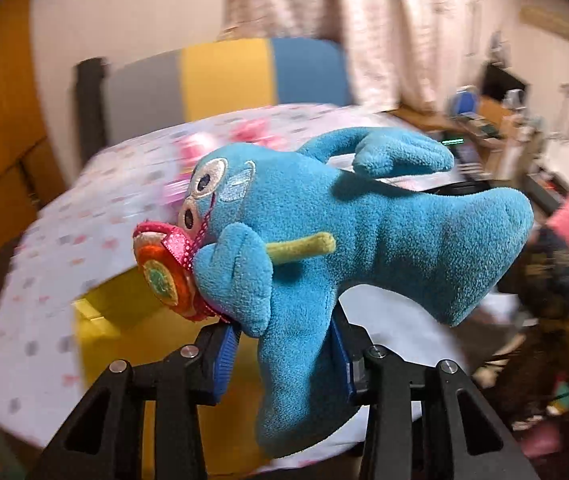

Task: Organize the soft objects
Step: 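Lift the blue plush with the left gripper toward the gold tray while right carries sock, then lower the plush onto the gold tray with left while right drops the sock there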

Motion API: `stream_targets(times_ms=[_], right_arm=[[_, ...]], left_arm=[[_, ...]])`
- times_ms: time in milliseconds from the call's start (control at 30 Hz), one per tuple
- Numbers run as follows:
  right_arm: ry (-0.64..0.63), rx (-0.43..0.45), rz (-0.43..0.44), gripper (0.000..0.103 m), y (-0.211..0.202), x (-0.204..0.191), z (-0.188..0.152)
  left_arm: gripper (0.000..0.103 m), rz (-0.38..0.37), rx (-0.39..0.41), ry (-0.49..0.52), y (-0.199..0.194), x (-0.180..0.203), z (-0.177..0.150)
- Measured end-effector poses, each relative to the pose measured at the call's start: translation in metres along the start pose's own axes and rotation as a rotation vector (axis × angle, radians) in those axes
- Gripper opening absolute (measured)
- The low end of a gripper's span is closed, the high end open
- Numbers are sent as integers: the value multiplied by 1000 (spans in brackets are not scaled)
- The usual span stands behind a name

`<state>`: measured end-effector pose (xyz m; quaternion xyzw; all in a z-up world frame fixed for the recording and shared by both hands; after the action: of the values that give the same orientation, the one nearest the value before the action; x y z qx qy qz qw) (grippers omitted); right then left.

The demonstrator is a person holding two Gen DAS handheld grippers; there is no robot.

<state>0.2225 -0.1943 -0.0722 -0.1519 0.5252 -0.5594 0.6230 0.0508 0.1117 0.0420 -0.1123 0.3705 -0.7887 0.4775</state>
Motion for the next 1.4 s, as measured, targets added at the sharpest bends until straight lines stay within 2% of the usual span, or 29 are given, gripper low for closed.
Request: stream_targets(times_ms=[67,200,367,467,533,633,733,800,867,933,1067,1233,1400], right_arm=[[-6,20,9,15,-4,-2,1],[-15,46,40,15,-14,-8,3],[-56,79,63,15,-35,-25,-2],[-100,92,76,16,-50,-41,-9],[-137,99,101,16,-62,-57,-15],[-193,97,140,16,-75,-84,-25],[-273,88,175,16,-83,-119,-40],[-323,91,190,16,-87,-140,-49],[-345,43,247,16,-85,-162,-60],[-375,20,247,16,-77,-177,-67],[-413,-82,233,16,-37,-205,-88],[-411,-177,132,16,33,-228,-104],[-366,-250,83,22,95,-247,-113]], left_arm=[[43,79,-53,-13,12,-35,-16],[43,155,-200,-78,52,-94,-54],[48,195,-276,-117,77,-132,-83],[55,208,-312,-132,85,-138,-91],[58,198,-336,-144,105,-138,-97],[66,193,-327,-153,121,-138,-98],[86,184,-297,-189,120,-141,-95],[86,206,-287,-195,112,-141,-94],[86,193,-258,-216,102,-138,-92],[86,197,-233,-252,91,-139,-91],[86,235,-187,-335,65,-142,-90],[86,249,-111,-475,38,-144,-94],[87,264,-72,-514,24,-135,-95]])
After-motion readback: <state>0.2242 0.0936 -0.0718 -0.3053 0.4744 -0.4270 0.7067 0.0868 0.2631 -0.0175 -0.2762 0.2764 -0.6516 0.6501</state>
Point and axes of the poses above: each gripper's, at about its wrist camera, not at the fingertips, and y roughly the way its jaws point, x to its right, z to its top, the point moved 7 cm from there along y, roughly the way its jaws point, and after that the axes turned 14 degrees about y, right-handed, at the moved point
